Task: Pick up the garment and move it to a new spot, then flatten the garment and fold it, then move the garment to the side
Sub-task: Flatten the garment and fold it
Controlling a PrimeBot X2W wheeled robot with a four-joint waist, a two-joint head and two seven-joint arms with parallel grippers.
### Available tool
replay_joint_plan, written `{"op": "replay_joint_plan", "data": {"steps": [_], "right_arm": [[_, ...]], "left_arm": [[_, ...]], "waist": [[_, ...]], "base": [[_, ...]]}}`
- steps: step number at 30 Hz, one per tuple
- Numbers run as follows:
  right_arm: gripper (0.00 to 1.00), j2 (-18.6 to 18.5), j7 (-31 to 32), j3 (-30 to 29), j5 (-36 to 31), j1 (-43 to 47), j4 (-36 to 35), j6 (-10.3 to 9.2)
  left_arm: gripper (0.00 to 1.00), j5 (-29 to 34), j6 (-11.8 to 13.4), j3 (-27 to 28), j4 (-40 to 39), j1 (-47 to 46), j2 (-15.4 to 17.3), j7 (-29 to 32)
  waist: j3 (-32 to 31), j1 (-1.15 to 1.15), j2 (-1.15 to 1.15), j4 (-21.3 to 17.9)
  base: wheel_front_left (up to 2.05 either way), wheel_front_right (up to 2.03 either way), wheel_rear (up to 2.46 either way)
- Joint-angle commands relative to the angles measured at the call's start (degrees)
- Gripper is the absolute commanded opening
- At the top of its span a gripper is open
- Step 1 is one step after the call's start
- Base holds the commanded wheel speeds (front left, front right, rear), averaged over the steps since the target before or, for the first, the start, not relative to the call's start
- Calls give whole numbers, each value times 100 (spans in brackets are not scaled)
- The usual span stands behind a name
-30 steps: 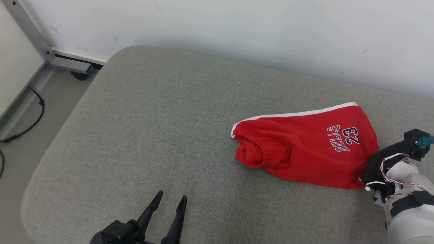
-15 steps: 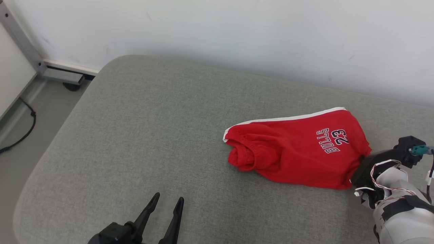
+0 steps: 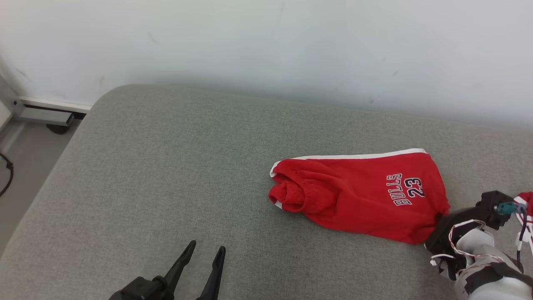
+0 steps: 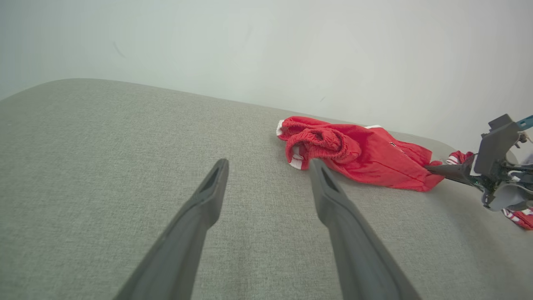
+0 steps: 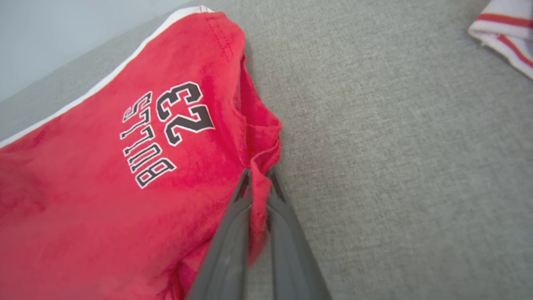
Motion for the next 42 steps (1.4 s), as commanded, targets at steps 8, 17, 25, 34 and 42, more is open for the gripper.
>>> {"op": "replay_joint_plan", "data": {"steps": [8,17,25,34,42], "right_arm": [[0,-28,-186,823,842,365,-4,-11],[0,-27,-366,1373,1356,497,-3,-11],[0,-25,-368,2040,1991,598,-1,-11],[0,-28,-559,2460,2154,890,10,-12],[100,-27,-570,2588,2327,882,19,-13]], "left_arm": [[100,-3,39,-3,-21,60,57,-37],[100,-21,41,-54,-17,88,72,-37],[100,-59,44,-92,-10,140,106,-37],[100,-95,64,-138,-45,174,143,-34],[100,-107,71,-172,-62,116,170,-29]], "waist": [[-63,0,0,-188],[-106,0,0,-300],[-173,0,0,-367],[-216,0,0,-445],[-177,0,0,-470]], "base": [[0,0,0],[0,0,0],[0,0,0],[0,0,0],[0,0,0]]}}
